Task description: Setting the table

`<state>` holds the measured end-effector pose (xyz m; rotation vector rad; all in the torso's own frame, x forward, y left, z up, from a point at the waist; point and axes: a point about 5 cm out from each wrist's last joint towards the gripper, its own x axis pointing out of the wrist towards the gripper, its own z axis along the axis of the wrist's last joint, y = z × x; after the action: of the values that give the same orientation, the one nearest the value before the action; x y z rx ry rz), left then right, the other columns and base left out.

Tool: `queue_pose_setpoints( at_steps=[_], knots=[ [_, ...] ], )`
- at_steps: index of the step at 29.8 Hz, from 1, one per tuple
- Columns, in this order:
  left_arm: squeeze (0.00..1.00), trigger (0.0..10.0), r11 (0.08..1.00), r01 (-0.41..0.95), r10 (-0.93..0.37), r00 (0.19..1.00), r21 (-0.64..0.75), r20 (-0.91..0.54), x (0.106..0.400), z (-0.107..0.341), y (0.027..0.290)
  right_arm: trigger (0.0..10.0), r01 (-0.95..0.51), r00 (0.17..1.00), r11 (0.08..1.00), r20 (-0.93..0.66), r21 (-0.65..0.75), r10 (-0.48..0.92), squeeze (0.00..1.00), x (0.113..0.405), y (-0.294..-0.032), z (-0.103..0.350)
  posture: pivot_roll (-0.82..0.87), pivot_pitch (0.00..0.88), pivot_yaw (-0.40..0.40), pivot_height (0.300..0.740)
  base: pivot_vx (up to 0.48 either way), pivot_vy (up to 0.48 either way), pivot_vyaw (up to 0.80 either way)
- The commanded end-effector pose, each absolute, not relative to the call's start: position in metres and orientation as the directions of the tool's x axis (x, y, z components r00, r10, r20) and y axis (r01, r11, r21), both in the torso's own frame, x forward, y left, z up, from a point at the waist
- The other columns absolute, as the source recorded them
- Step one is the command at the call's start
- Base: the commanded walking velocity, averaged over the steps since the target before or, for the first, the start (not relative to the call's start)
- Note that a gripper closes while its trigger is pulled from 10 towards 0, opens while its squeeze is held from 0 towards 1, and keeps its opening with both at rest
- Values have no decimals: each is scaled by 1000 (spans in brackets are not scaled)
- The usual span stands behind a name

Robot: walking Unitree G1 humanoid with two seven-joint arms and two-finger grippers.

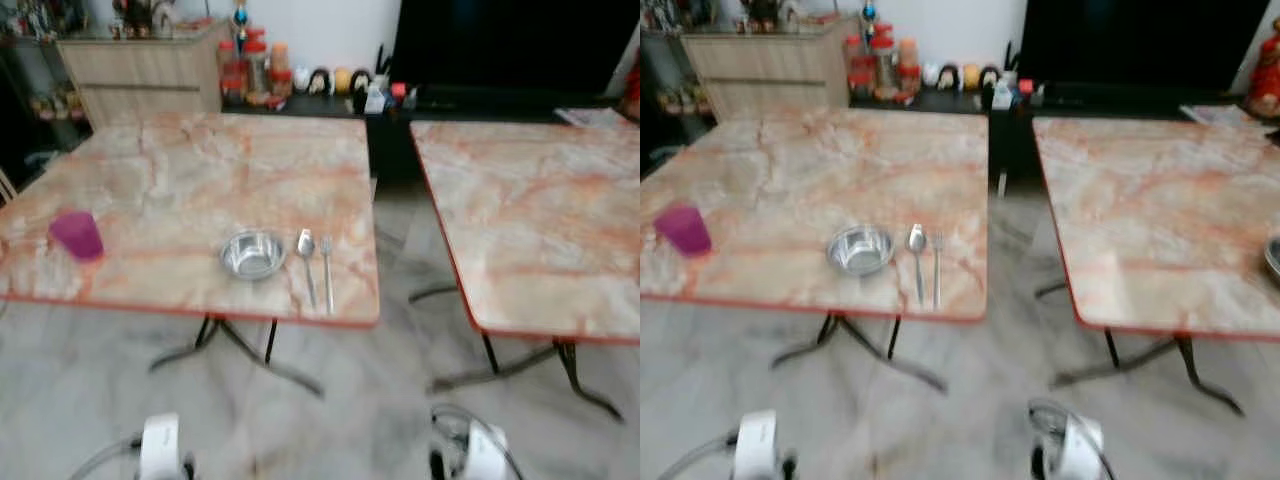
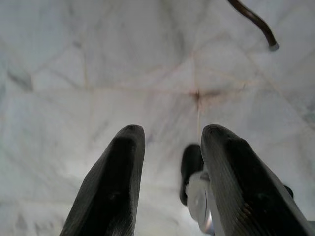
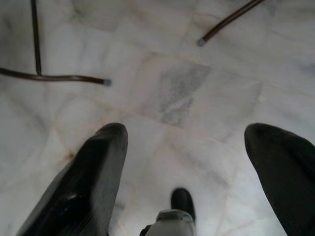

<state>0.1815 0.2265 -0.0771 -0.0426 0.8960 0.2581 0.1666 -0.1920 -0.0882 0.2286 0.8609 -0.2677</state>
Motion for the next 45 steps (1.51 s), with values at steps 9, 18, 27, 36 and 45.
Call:
queue_pose_setpoints(
  at_steps=[9,18,27,36,45],
  knots=[
    [0,10000,975,-213,181,620,58,-764,192,-74,220,10000,332,613,941,-773,65,-163,0,164,-200,-88,3,0,-15,740,288,0,0],
    [0,10000,974,-219,186,616,61,-765,189,-75,222,10000,334,610,940,-776,68,-161,0,163,-198,-89,9,0,-15,740,295,0,0],
    [0,10000,974,-216,190,611,69,-768,188,-75,222,10000,336,609,939,-777,68,-162,0,164,-198,-89,15,0,-16,740,95,0,0],
    [0,10000,954,-265,283,639,141,-716,181,-72,236,10000,339,609,938,-775,67,-165,0,162,-198,-89,19,0,-7,740,0,0,0],
    [0,10000,857,-383,512,711,345,-481,190,-38,294,10000,328,600,942,-784,62,-157,0,158,-197,-91,43,0,-13,740,0,0,0]
  ],
)
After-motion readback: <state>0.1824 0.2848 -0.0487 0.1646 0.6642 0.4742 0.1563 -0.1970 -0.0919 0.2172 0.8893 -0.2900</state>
